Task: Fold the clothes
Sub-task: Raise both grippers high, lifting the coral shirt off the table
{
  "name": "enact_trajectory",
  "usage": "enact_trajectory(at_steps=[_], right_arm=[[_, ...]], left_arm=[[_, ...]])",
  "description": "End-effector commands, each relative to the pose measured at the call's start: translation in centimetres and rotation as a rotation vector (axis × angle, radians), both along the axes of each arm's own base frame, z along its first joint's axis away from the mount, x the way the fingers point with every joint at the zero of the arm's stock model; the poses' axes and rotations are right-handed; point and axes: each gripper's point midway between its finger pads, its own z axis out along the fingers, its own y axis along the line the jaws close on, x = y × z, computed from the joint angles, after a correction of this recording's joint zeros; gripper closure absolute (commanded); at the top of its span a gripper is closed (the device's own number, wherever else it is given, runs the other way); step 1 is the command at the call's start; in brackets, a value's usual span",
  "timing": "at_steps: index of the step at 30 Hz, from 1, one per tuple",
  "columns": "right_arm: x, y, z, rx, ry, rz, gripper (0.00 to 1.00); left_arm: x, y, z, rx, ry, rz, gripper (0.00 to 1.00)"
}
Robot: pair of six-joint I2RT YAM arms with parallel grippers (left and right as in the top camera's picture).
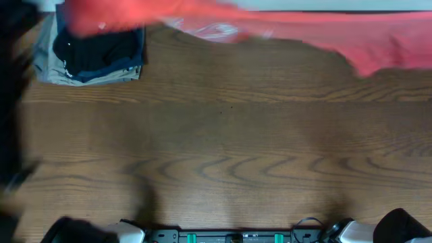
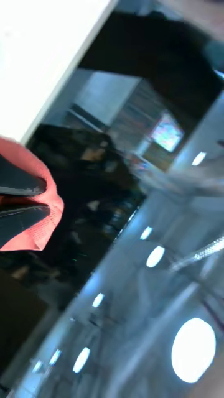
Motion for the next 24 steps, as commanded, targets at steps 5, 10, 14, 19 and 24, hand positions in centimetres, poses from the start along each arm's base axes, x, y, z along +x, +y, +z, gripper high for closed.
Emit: enact_trajectory(at_steps=[5, 10, 14, 19, 24], right_arm=[[6.4, -1.6, -10.2, 0.167, 0.309, 0.142, 0.99], [9.5, 0.1, -18.3, 0.231, 0.552, 0.279, 0.99], [10.9, 0.6, -23.2, 0.269, 0.675, 0.314, 0.99], [11.1, 0.7, -24.5, 0.306, 0.7, 0.311, 0.99], [9.5, 1.6, -22.8, 0.308, 0.676, 0.295, 0.99]], left_arm=[[14.9, -8.1, -18.4, 0.266, 0.65, -0.132, 0.94], [20.5, -10.4, -35.4, 0.256, 1.148, -0.089, 0.94], [21.2, -10.7, -41.8, 0.297, 1.336, -0.062, 0.94], [20.1, -10.0, -40.1, 0.292, 1.316, -0.06, 0.94], [15.2, -8.7, -33.9, 0.256, 1.213, -0.09, 0.94]])
